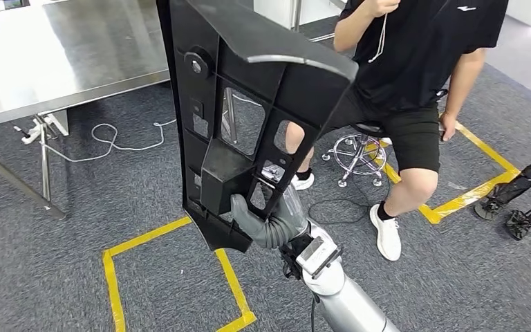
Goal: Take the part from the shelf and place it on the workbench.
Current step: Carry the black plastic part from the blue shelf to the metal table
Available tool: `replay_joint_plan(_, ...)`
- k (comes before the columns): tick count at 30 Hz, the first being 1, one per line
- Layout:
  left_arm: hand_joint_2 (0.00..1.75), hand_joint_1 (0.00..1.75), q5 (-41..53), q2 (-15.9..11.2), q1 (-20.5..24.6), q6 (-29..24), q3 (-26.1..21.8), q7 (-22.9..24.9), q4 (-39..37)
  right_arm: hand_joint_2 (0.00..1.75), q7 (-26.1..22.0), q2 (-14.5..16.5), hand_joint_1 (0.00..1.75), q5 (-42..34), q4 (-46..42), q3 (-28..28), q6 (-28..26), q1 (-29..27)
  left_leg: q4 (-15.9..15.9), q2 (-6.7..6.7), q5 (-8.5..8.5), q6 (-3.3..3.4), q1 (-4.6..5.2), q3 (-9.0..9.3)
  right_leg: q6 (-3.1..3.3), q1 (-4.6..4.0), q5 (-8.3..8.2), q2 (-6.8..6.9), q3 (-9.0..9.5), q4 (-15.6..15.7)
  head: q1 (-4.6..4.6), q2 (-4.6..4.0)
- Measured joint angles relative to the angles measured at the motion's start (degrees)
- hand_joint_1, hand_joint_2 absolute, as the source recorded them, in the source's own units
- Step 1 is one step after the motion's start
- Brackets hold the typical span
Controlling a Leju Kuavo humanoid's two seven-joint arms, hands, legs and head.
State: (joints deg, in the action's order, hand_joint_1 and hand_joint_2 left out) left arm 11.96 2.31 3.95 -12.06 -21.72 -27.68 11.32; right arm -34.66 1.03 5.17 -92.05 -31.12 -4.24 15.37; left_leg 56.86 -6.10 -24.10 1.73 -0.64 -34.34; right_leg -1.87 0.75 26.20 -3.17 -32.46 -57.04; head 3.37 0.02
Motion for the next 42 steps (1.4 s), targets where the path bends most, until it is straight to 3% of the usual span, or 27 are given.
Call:
replay_joint_plan(2, 1.75, 0.0, 0.0, -0.1, -0.1, -0.1, 0.0, 0.0, 0.0, 1.75, 0.0, 0.1, 1.75, 0.0, 0.1, 0.0, 0.0, 0.1, 0.0, -0.7, 0.09, -0.74, -0.12, -0.41, 0.76, 0.06, -0.2, 0.84, 0.06, 0.1, -0.02, 0.0)
replay_joint_plan(4, 1.75, 0.0, 0.0, -0.1, -0.2, -0.3, 0.0, 0.0, 0.0, 1.75, 0.0, 0.4, 1.75, 0.0, 0.2, 0.0, 0.0, 0.2, 1.3, 0.74, -0.85, -1.32, -0.14, -1.11, 1.69, 0.36, -0.35, 1.87, 0.27, 0.3, -0.13, 0.0)
replay_joint_plan(5, 1.75, 0.0, 0.0, -0.2, -0.1, -0.4, 0.0, 0.0, 0.0, 1.75, 0.0, 0.5, 1.75, 0.0, 0.2, 0.0, 0.0, 0.3, 3.6, 2.22, -2.21, -1.56, -0.15, -2.19, 2.16, 0.48, -0.36, 2.48, 0.4, 0.5, -0.21, 0.0)
replay_joint_plan(7, 1.75, 0.0, 0.0, -0.2, 0.0, -0.5, 0.0, 0.0, 0.0, 1.75, 0.0, 0.7, 1.75, 0.0, 0.3, 0.0, 0.1, 0.3, 11.3, 4.89, -5.91, -2.0, -0.26, -5.95, 2.81, 0.19, -0.15, 3.81, 0.53, 0.5, -0.37, 0.0)
replay_joint_plan(8, 1.75, 0.0, 0.0, -0.2, 0.0, -0.5, 0.0, 0.1, 0.0, 1.75, 0.0, 0.7, 1.75, 0.0, 0.5, 0.0, 0.1, 0.2, 14.9, 5.38, -7.26, -2.19, -0.37, -7.83, 2.92, 0.03, -0.06, 4.5, 0.56, 0.5, -0.37, 0.0)
replay_joint_plan(9, 1.75, 0.0, 0.0, -0.2, -0.1, -0.5, 0.0, 0.2, 0.0, 1.75, 0.0, 0.7, 1.75, 0.0, 0.6, 0.0, 0.1, 0.2, 16.7, 5.57, -7.56, -2.31, -0.46, -8.87, 3.0, -0.08, 0.01, 5.18, 0.58, 0.5, -0.37, 0.0)
replay_joint_plan(10, 1.75, 0.0, 0.0, -0.2, -0.1, -0.5, 0.0, 0.2, 0.0, 1.75, 0.0, 0.7, 1.75, -0.1, 0.8, -0.1, 0.1, 0.2, 16.2, 5.76, -6.73, -2.35, -0.52, -8.68, 3.03, -0.15, 0.07, 5.81, 0.62, 0.5, -0.37, 0.0)
replay_joint_plan(11, 1.75, 0.0, 0.0, -0.3, -0.2, -0.5, -0.1, 0.3, 0.0, 1.75, 0.0, 0.7, 1.75, -0.1, 1.0, -0.1, 0.2, 0.3, 13.3, 6.16, -5.0, -2.29, -0.54, -7.18, 3.0, -0.19, 0.15, 6.42, 0.71, 0.5, -0.37, 0.0)
replay_joint_plan(13, 1.75, 0.0, 0.0, -0.4, -0.2, -0.5, -0.1, 0.3, 0.0, 1.75, 0.0, 0.9, 1.75, -0.2, 1.2, -0.2, 0.2, 0.4, 5.0, 8.2, -1.57, -1.91, -0.36, -2.62, 2.73, -0.49, 0.42, 7.48, 1.02, 0.5, -0.37, 0.0)
replay_joint_plan(15, 1.75, 0.0, 0.0, -0.5, -0.1, -0.5, -0.2, 0.3, 0.0, 1.75, 0.0, 1.0, 1.75, -0.2, 1.3, -0.3, 0.3, 0.7, 0.8, 9.41, -0.51, -1.35, -0.04, -0.37, 2.22, -0.94, 0.74, 8.32, 1.27, 0.5, -0.28, 0.0)
replay_joint_plan(17, 1.75, 0.0, 0.0, -0.5, -0.2, -0.5, -0.2, 0.2, 0.0, 1.75, 0.0, 1.1, 1.75, -0.2, 1.3, -0.4, 0.3, 0.8, 0.5, 8.44, -0.57, -0.73, 0.2, -0.44, 1.66, -1.14, 0.99, 9.25, 1.55, 0.6, -0.21, 0.0)
replay_joint_plan(19, 1.75, 0.0, 0.0, -0.5, -0.5, -0.6, -0.2, 0.1, 0.0, 1.75, 0.0, 1.3, 1.75, -0.2, 1.4, -0.6, 0.3, 0.9, -0.1, 7.31, -0.23, -0.03, -0.05, -0.09, 1.16, -1.11, 1.78, 8.35, 1.26, -0.4, -0.19, -0.01)
replay_joint_plan(20, 1.75, 0.0, 0.0, -0.4, -0.5, -0.7, -0.2, 0.1, 0.0, 1.75, -0.1, 1.3, 1.75, -0.2, 1.4, -0.6, 0.3, 0.9, -0.3, 6.78, 0.0, 0.3, -0.22, 0.12, 1.11, -1.03, 2.85, 7.01, 0.43, -2.4, -0.15, -0.01)
replay_joint_plan(22, 1.75, 0.0, 0.0, -0.4, -0.5, -0.9, -0.2, 0.1, 0.0, 1.75, -0.1, 1.2, 1.75, -0.2, 1.5, -0.7, 0.3, 0.8, -0.5, 5.56, 0.18, 0.64, -0.36, 0.19, 1.36, -0.66, 6.14, 4.24, -3.14, -9.8, -0.11, -0.01)
replay_joint_plan(24, 1.75, 0.0, 0.0, -0.4, -0.6, -1.0, -0.2, 0.1, 0.0, 1.75, 0.0, 1.0, 1.75, -0.2, 1.7, -0.8, 0.3, 0.6, -0.5, 4.07, 0.18, 0.69, -0.37, 0.12, 1.13, -0.43, 8.22, 3.52, -6.66, -16.4, -0.1, 0.0)
replay_joint_plan(25, 1.75, 0.0, 0.1, -0.4, -0.7, -1.0, -0.2, 0.1, 0.0, 1.75, 0.0, 0.9, 1.75, -0.2, 1.8, -0.8, 0.3, 0.6, -0.4, 3.26, 0.17, 0.67, -0.39, 0.14, 0.68, -0.32, 7.82, 3.43, -7.0, -16.6, -0.1, 0.0)
replay_joint_plan(26, 1.75, 0.0, 0.1, -0.3, -0.8, -1.0, -0.2, 0.1, 0.0, 1.75, 0.0, 0.8, 1.75, -0.2, 1.8, -0.9, 0.3, 0.5, -0.4, 2.46, 0.15, 0.62, -0.42, 0.21, 0.1, -0.17, 6.42, 3.27, -6.07, -14.3, -0.1, 0.0)
replay_joint_plan(28, 1.75, 0.0, 0.1, -0.3, -0.8, -1.0, -0.2, 0.1, 0.0, 1.75, 0.0, 0.8, 1.75, -0.2, 1.9, -0.9, 0.3, 0.6, -0.3, 0.93, 0.02, 0.32, -0.5, 0.29, -0.87, 0.35, 2.64, 1.65, -2.33, -5.8, -0.1, 0.0)
replay_joint_plan(30, 1.75, 0.0, 0.1, -0.3, -0.9, -1.1, -0.3, 0.1, 0.0, 1.75, 0.0, 0.8, 1.75, -0.2, 1.9, -1.0, 0.3, 0.6, -0.1, -0.22, -0.05, -0.32, -0.41, -0.02, -0.71, 0.57, 0.64, -0.1, -0.06, -0.7, -0.12, 0.0)
replay_joint_plan(32, 1.75, 0.0, 0.1, -0.3, -1.0, -1.1, -0.3, 0.1, 0.0, 1.75, 0.0, 0.8, 1.75, -0.2, 2.0, -1.1, 0.3, 0.6, -0.1, -1.04, 0.07, -1.06, -0.4, -0.5, 0.16, 0.38, 0.42, 0.08, 0.08, -0.3, -0.17, 0.0)
replay_joint_plan(33, 1.75, 0.0, 0.1, -0.3, -1.1, -1.1, -0.3, 0.1, 0.0, 1.75, 0.0, 0.8, 1.75, -0.2, 2.0, -1.1, 0.2, 0.6, 0.0, -1.02, 0.02, -1.37, -0.53, -0.67, 0.6, 0.53, 0.33, 0.61, 0.09, -0.3, -0.2, 0.0)
replay_joint_plan(35, 1.75, 0.0, 0.2, -0.3, -1.1, -1.1, -0.3, 0.1, 0.0, 1.75, 0.0, 1.0, 1.75, -0.2, 2.0, -1.1, 0.2, 0.7, 2.2, 1.19, -1.37, -1.89, -0.51, -1.71, 1.54, 0.74, 0.29, 1.63, 0.34, 0.0, -0.34, 0.0)
replay_joint_plan(37, 1.75, 0.0, 0.3, -0.4, -1.0, -1.1, -0.3, 0.0, 0.0, 1.75, -0.1, 1.0, 1.75, -0.3, 2.0, -1.1, 0.2, 0.8, 9.0, 4.35, -4.88, -2.25, -0.44, -4.96, 2.38, 0.51, 0.46, 2.67, 0.57, 0.0, -0.51, 0.0)
replay_joint_plan(39, 1.75, 0.0, 0.4, -0.5, -1.0, -1.1, -0.3, -0.1, 0.0, 1.75, -0.1, 0.9, 1.75, -0.4, 2.1, -1.1, 0.2, 0.5, 15.9, 5.51, -7.52, -2.46, -0.55, -8.49, 2.76, 0.11, 0.65, 3.67, 0.65, 0.0, -0.52, 0.0)
replay_joint_plan(40, 1.75, 0.0, 0.5, -0.5, -1.0, -1.3, -0.3, -0.1, 0.0, 1.75, -0.1, 0.9, 1.75, -0.5, 2.1, -1.1, 0.2, 0.4, 16.9, 5.66, -7.39, -2.46, -0.57, -9.01, 2.84, -0.02, 0.71, 4.07, 0.68, 0.0, -0.53, 0.0)
replay_joint_plan(41, 1.75, 0.0, 0.5, -0.5, -1.1, -1.5, -0.4, -0.1, 0.0, 1.75, -0.1, 0.9, 1.75, -0.5, 2.1, -1.1, 0.2, 0.3, 15.4, 5.75, -6.19, -2.34, -0.57, -8.23, 2.87, -0.1, 0.75, 4.34, 0.73, 0.0, -0.53, 0.0)
replay_joint_plan(42, 1.75, 0.0, 0.5, -0.5, -1.1, -1.7, -0.4, -0.1, 0.0, 1.75, -0.1, 1.0, 1.75, -0.5, 2.1, -1.1, 0.2, 0.2, 12.0, 5.86, -4.35, -2.1, -0.55, -6.36, 2.88, -0.18, 0.81, 4.53, 0.83, 0.0, -0.53, 0.0)
